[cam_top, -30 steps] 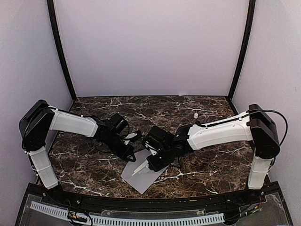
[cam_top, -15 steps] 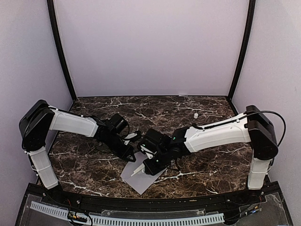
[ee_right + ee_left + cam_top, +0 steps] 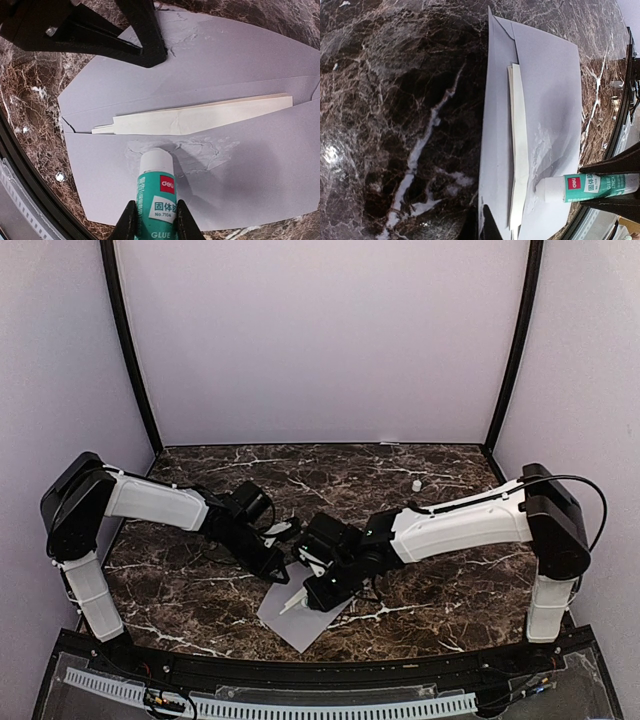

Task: Place the letter into the envelope and seal it
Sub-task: Paint the envelope at the center of the board.

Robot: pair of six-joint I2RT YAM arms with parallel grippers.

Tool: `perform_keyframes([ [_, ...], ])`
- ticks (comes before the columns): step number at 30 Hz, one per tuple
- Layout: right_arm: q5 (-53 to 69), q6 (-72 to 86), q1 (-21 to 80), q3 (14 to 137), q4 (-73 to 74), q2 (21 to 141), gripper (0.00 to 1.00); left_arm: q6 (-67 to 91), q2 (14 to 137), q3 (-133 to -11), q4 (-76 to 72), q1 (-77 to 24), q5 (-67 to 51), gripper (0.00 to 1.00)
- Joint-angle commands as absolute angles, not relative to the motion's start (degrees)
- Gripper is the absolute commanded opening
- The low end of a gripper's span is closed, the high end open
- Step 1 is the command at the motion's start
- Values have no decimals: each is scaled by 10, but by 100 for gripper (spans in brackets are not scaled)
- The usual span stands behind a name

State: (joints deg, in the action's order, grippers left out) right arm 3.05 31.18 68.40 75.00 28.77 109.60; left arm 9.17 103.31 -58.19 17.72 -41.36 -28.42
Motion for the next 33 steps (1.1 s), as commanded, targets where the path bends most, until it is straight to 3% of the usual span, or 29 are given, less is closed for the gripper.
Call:
perform_keyframes([
  [1,18,317,668,746,300,1098,1,80,1024,-585,170,-412,-305,0],
  [33,-26,280,581,718,302,1099,1,76,1024,-584,170,-412,-307,0],
])
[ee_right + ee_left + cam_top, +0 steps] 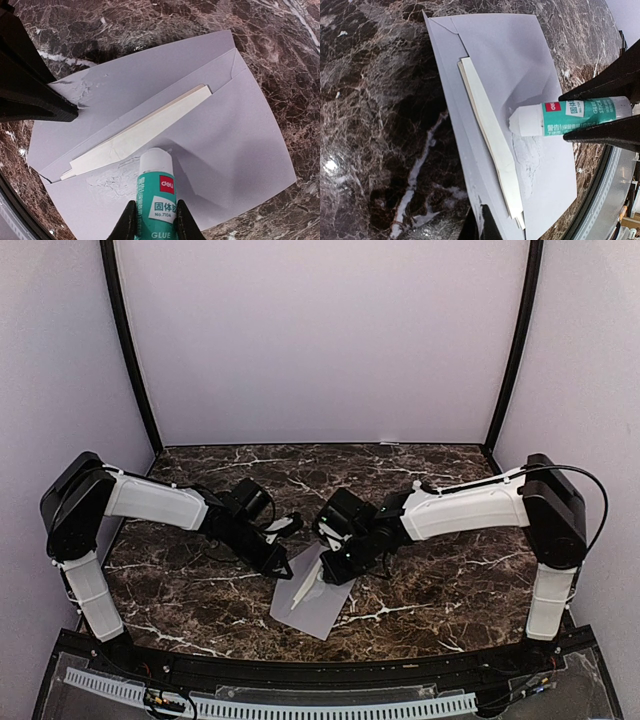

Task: Place the letter into the envelope and seal it
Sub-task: Paint the envelope at the center of the board.

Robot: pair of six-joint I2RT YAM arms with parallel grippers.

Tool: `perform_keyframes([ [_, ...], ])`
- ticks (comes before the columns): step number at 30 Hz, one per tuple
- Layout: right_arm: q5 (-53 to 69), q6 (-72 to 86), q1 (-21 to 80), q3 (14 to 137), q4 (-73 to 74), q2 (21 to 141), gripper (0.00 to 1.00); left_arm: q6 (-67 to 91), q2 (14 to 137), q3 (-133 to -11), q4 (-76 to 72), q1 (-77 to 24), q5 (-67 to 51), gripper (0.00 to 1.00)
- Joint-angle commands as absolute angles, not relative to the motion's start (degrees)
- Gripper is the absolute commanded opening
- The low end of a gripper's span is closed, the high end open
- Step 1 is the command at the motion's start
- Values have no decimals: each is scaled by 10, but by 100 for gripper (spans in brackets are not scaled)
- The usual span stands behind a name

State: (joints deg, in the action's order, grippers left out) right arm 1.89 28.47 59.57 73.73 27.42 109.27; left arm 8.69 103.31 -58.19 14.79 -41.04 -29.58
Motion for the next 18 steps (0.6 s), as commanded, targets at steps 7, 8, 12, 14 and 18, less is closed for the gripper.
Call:
perform_keyframes([
  [7,-11,275,581,718,298,1100,1,78,1025,-584,170,-412,-304,0],
  [8,-8,272,581,717,297,1099,1,78,1025,-584,170,-412,-304,0],
  [12,16,266,585,715,298,1093,1,81,1025,-585,171,-412,-300,0],
  [14,26,263,589,716,302,1092,0,82,1025,-585,171,-412,-298,0],
  [18,34,263,604,720,315,1093,0,84,1026,-585,171,-412,-296,0],
])
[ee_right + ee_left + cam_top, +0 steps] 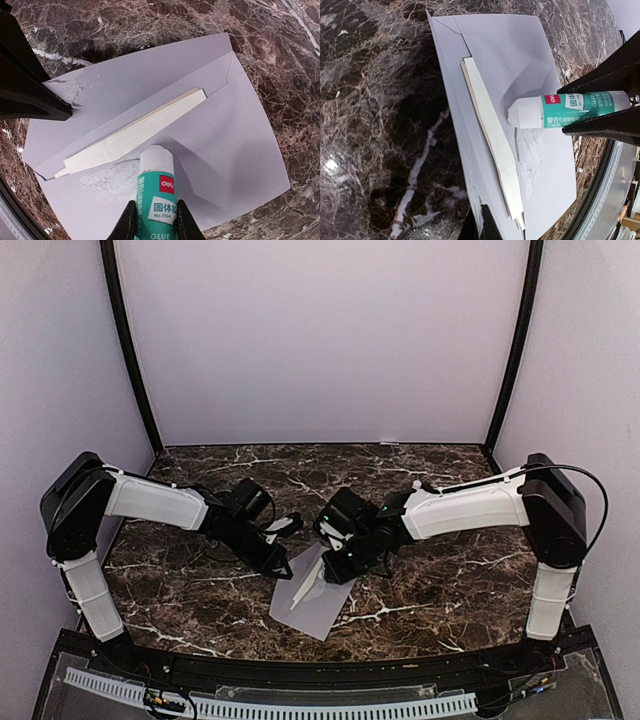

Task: Place the letter into the envelope and seal it
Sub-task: Paint the envelope at the center of the board.

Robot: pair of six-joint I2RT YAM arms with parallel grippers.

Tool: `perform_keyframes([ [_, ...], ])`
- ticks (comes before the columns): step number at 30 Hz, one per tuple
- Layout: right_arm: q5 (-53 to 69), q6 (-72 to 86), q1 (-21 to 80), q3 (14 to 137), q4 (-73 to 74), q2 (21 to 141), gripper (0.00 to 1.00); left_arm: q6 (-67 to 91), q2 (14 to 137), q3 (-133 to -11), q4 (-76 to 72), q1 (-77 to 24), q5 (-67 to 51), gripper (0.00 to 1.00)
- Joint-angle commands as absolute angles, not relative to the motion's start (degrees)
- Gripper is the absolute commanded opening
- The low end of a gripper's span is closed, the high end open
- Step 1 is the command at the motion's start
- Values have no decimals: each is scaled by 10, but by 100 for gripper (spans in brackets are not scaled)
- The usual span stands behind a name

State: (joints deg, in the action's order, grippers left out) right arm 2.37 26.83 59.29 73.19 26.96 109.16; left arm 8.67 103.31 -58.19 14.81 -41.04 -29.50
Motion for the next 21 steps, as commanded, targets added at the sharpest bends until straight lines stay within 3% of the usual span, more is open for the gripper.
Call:
perform_keyframes([
  [1,38,264,607,721,316,1093,0,85,1026,-585,171,-412,-296,0],
  [21,95,271,661,748,333,1114,0,89,1027,-585,172,-412,-290,0],
])
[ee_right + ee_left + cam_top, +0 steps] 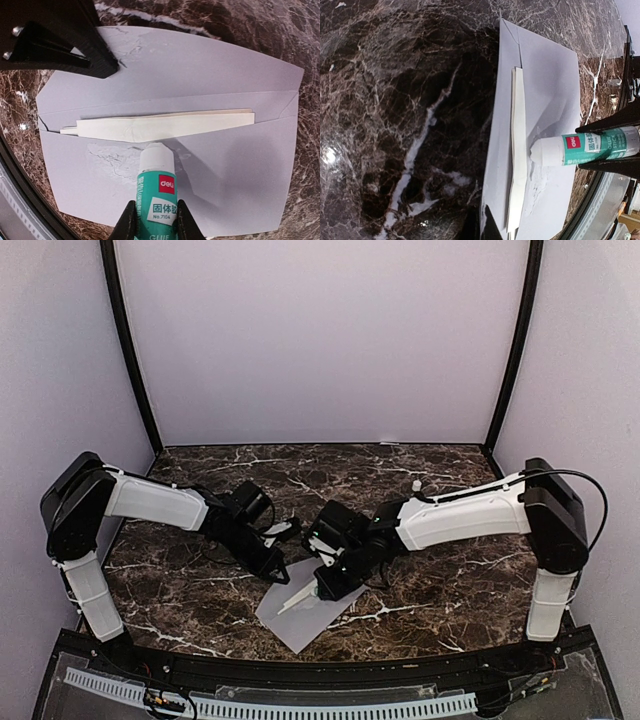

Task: Place the letter into the envelope and seal it
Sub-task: Paint the envelope at the center of the board.

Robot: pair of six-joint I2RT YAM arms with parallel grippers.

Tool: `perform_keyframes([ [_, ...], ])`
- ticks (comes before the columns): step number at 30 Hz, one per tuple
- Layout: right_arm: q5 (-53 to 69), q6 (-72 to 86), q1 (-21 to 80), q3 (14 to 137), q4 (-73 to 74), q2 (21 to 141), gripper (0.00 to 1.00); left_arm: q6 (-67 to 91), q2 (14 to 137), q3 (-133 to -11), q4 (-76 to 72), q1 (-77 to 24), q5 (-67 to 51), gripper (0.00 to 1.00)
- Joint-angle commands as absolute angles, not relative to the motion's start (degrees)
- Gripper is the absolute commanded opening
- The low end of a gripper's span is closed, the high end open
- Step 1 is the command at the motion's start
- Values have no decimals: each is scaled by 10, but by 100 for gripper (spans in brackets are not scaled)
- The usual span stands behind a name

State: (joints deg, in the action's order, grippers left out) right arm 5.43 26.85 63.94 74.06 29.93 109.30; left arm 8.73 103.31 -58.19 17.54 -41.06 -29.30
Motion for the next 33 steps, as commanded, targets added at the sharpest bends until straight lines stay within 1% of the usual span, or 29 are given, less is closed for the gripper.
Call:
perform_keyframes([
  [1,97,272,662,750,332,1114,0,89,1027,-585,172,-412,-290,0],
  [12,122,288,678,761,315,1120,0,89,1027,-586,173,-412,-291,0],
  [20,101,302,676,758,321,1113,0,87,1026,-586,173,-412,-293,0],
  [33,77,292,625,716,317,1094,1,83,1023,-585,171,-412,-300,0],
])
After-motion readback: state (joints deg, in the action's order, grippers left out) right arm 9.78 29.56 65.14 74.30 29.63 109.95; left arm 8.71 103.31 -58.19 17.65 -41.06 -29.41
